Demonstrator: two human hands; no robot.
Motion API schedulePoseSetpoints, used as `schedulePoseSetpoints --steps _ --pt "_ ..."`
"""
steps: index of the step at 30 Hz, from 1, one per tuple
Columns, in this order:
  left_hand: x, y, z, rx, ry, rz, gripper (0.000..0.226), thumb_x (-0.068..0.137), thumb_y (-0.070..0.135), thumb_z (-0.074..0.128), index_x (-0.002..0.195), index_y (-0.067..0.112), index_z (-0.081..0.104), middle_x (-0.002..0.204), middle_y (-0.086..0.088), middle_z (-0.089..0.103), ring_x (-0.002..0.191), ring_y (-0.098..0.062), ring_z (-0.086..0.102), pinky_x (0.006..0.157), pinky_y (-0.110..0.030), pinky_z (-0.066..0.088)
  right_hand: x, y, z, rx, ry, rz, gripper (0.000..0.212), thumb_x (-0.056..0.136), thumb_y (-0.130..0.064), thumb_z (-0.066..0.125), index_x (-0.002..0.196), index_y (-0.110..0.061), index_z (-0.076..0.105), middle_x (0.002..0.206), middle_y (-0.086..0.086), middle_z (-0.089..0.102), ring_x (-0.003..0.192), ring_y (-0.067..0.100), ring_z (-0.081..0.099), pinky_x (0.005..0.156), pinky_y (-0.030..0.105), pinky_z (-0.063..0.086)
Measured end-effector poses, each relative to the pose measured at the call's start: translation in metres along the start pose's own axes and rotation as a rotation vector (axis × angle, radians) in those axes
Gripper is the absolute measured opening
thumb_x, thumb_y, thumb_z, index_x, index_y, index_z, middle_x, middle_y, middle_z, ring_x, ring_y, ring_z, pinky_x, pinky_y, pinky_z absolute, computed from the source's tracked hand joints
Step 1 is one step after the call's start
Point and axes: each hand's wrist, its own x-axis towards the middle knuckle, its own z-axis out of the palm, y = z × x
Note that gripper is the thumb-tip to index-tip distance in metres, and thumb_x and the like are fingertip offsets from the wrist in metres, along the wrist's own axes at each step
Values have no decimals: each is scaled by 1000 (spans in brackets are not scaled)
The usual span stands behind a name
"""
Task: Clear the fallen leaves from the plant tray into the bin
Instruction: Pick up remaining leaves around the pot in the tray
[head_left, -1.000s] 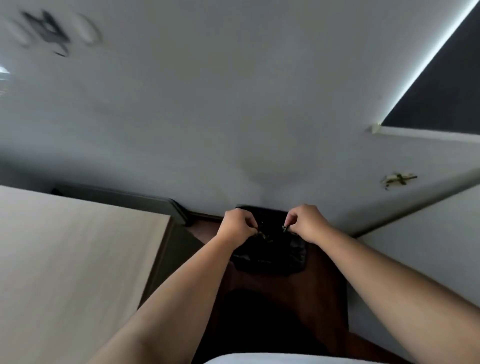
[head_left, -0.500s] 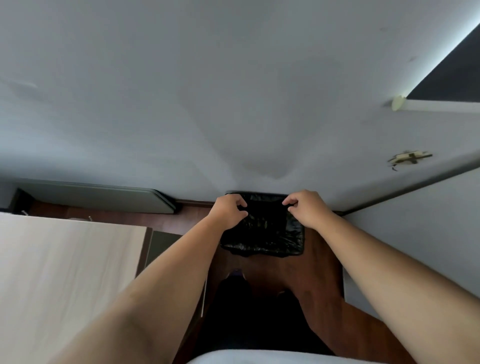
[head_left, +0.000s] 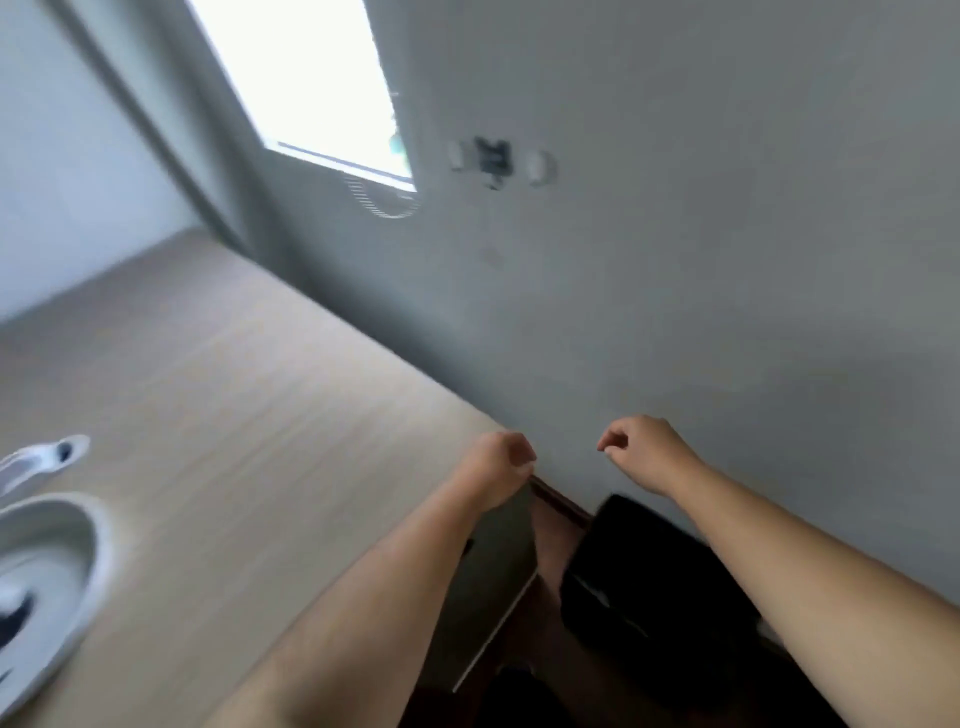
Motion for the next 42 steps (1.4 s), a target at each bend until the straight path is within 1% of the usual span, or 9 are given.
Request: schedulePoseSetpoints --steps 6,9,15,19,26,30,34,37,42 --pt "-120 -101 -98 -46 350 -260 20 85 17 57 98 17 72 103 -6 73 98 -19 66 85 -25 50 -21 -157 66 -76 -147 -404 18 85 -13 59 93 -15 75 102 8 74 93 22 67 75 18 43" --pt "-185 -157 -127 -81 478 -430 19 84 19 57 96 18 72 101 -4 74 97 -18 67 85 -26 51 -43 -226 105 -112 -246 -576 19 86 -12 57 92 -16 74 100 6 72 83 19 62 73 20 43" --pt "-304 -266 -162 -150 664 -670 16 81 12 59 88 14 73 98 -7 73 95 -22 65 83 -27 51 -96 -344 198 -198 -391 -819 21 83 -10 56 91 -17 75 86 0 72 78 15 61 69 21 44" --pt "-351 -334 -183 -193 732 -750 15 81 8 59 87 9 72 99 -8 73 95 -22 65 72 -18 41 -116 -404 257 -224 -452 -886 21 83 -11 57 93 -16 75 91 3 75 76 14 60 68 19 42" --pt "-380 -427 -223 -90 688 -773 14 78 15 59 84 19 71 95 -1 72 92 -20 64 75 -22 46 -121 -473 338 -258 -452 -842 26 85 -6 52 97 -14 73 99 4 74 88 23 66 68 22 44" --pt "-378 -457 -236 -20 486 -715 26 77 11 56 98 19 70 108 -3 67 101 -23 61 81 -21 44 -118 -485 367 -334 -477 -838 29 86 -5 51 105 -15 70 110 5 70 91 21 62 74 25 48" --pt "-377 -483 -250 171 270 -663 37 78 11 62 112 24 67 122 3 64 119 -20 55 103 -31 40 -116 -490 392 -438 -521 -879 32 87 -9 51 113 -19 66 115 6 65 103 24 60 82 29 48" --pt "-374 -493 -255 204 264 -640 34 79 24 72 113 22 68 120 5 67 116 -16 58 100 -30 41 -112 -493 404 -523 -486 -892 33 87 -10 50 115 -23 63 117 5 62 103 27 59 84 36 52" --pt "-371 -480 -243 319 245 -548 35 76 43 71 106 24 68 108 6 69 103 -17 62 93 -30 41 -96 -493 406 -540 -437 -837 40 86 1 44 112 -20 65 111 8 63 92 26 63 67 29 48"
